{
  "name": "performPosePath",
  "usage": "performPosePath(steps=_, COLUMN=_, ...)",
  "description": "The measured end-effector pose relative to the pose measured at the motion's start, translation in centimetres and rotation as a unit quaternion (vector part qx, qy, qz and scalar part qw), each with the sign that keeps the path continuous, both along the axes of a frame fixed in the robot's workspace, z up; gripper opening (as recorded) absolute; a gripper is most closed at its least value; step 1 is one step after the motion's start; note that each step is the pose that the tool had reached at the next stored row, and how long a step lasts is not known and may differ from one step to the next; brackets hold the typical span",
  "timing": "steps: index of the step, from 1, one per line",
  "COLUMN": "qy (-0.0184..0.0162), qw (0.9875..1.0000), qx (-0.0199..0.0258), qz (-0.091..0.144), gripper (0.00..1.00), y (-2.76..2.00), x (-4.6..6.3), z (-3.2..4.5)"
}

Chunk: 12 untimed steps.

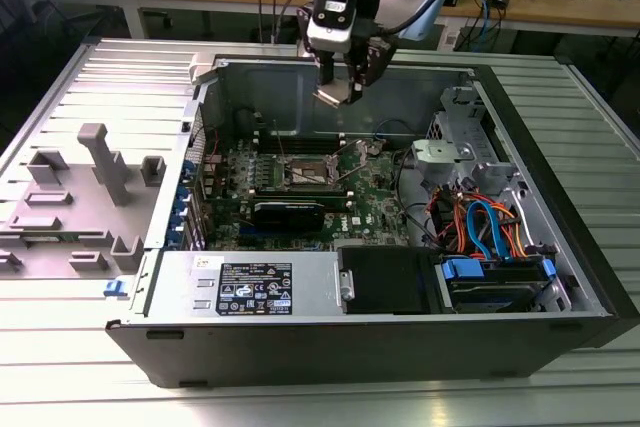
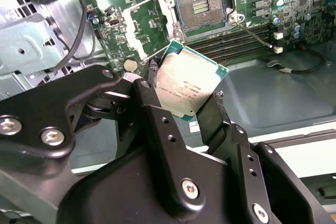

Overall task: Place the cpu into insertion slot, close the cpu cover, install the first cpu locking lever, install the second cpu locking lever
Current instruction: 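Place the cpu into insertion slot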

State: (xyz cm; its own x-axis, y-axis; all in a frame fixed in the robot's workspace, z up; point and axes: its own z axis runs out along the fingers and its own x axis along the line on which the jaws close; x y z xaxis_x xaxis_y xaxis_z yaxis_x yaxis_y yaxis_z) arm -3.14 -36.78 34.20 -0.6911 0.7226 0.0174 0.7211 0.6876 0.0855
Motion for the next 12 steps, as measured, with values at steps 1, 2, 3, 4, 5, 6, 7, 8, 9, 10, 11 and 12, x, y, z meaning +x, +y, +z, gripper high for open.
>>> performPosePath(steps=1, qy=0.0, qw=1.0, qx=0.0, qz=-0.007, gripper=0.54, y=0.0, x=0.0, z=-0.03)
performPosePath(steps=2, qy=0.0, qw=0.9999, qx=0.0, qz=-0.014, gripper=0.54, y=0.0, x=0.0, z=-0.05)
performPosePath(steps=3, qy=0.0, qw=0.9997, qx=0.0, qz=-0.026, gripper=0.54, y=0.0, x=0.0, z=-0.1)
performPosePath(steps=4, qy=0.0, qw=0.9993, qx=0.0, qz=-0.037, gripper=0.54, y=0.0, x=0.0, z=-0.14)
performPosePath(steps=5, qy=0.0, qw=0.9989, qx=0.0, qz=-0.046, gripper=0.54, y=0.0, x=0.0, z=-0.16)
performPosePath(steps=6, qy=0.0, qw=0.9983, qx=0.0, qz=-0.059, gripper=0.54, y=0.0, x=0.0, z=-0.2)
performPosePath(steps=7, qy=0.0, qw=0.9975, qx=0.0, qz=-0.071, gripper=0.54, y=0.0, x=0.0, z=-0.24)
performPosePath(steps=8, qy=0.0, qw=0.997, qx=0.0, qz=-0.078, gripper=0.54, y=0.0, x=0.0, z=-0.26)
performPosePath(steps=9, qy=0.0, qw=0.9963, qx=0.0, qz=-0.085, gripper=0.54, y=0.0, x=0.0, z=-0.28)
performPosePath(steps=10, qy=0.0, qw=0.9954, qx=0.0, qz=-0.096, gripper=0.54, y=0.0, x=0.0, z=-0.3)
performPosePath(steps=11, qy=0.0, qw=0.9942, qx=0.0, qz=-0.108, gripper=0.54, y=0.0, x=0.0, z=-0.33)
performPosePath(steps=12, qy=0.0, qw=0.9933, qx=0.0, qz=-0.115, gripper=0.54, y=0.0, x=0.0, z=-0.36)
